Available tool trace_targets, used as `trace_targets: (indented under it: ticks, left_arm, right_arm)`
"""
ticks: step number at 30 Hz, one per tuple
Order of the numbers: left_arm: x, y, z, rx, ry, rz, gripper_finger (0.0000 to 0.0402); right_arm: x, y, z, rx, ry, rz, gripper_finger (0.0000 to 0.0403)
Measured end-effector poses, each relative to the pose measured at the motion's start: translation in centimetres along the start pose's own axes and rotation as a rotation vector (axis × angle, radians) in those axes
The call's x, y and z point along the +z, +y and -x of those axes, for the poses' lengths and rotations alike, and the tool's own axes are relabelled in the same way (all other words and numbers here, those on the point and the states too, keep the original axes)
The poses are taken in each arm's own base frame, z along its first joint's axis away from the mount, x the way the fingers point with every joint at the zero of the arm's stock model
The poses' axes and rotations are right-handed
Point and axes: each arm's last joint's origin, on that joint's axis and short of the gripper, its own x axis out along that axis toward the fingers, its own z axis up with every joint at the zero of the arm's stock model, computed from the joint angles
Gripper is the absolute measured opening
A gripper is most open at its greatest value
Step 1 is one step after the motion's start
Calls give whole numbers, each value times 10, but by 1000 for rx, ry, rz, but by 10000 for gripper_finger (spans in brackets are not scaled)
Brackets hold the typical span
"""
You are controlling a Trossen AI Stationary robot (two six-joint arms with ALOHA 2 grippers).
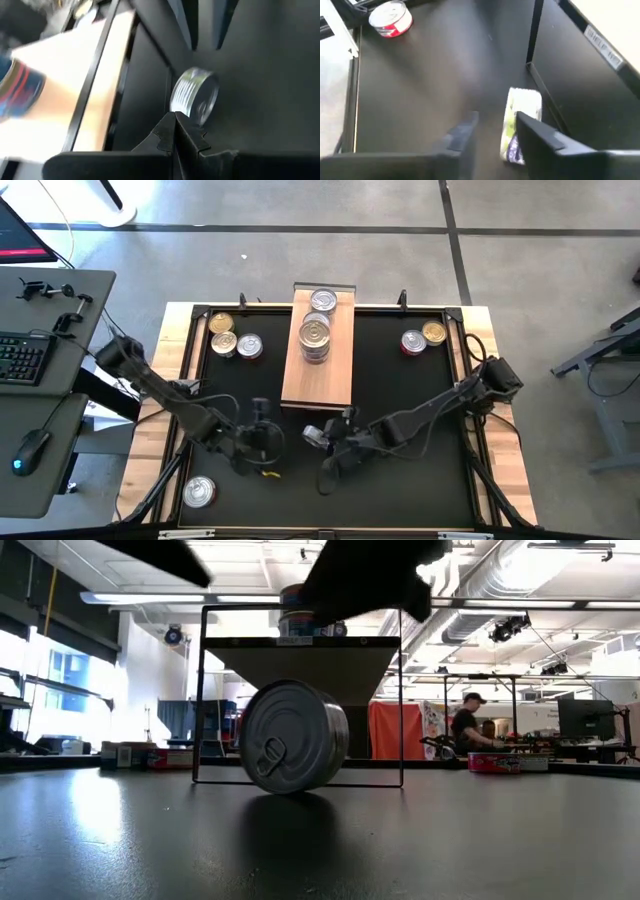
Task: Stack canned seafood by type on shelf
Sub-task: Stack the green tuna can on top of the green tuna can on the shelf
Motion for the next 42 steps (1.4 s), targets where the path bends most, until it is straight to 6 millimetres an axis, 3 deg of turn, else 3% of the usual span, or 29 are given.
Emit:
trace_targets:
  ticks: [7,12,19,24,35,39,42]
  left_arm:
    - [-15,16,30,-1,67,104,0]
    - [-17,17,33,-1,75,130,0]
    - [-17,16,32,2,77,159,0]
    - [-17,16,32,2,78,160,0]
    - [-17,16,32,1,78,186,0]
    - [-16,16,32,0,76,188,0]
    - [-16,16,32,-1,76,188,0]
  right_arm:
    - [-1,0,-8,80,44,112,281]
    - [-11,2,-14,3,43,137,334]
    - [-20,-5,-35,-160,-25,76,339]
    - [-20,-6,-49,-102,-11,33,339]
    - [-32,-11,-64,-168,-2,25,337]
    - [-32,-11,-64,-170,4,4,317]
    - [-33,-11,-64,-152,22,-12,274]
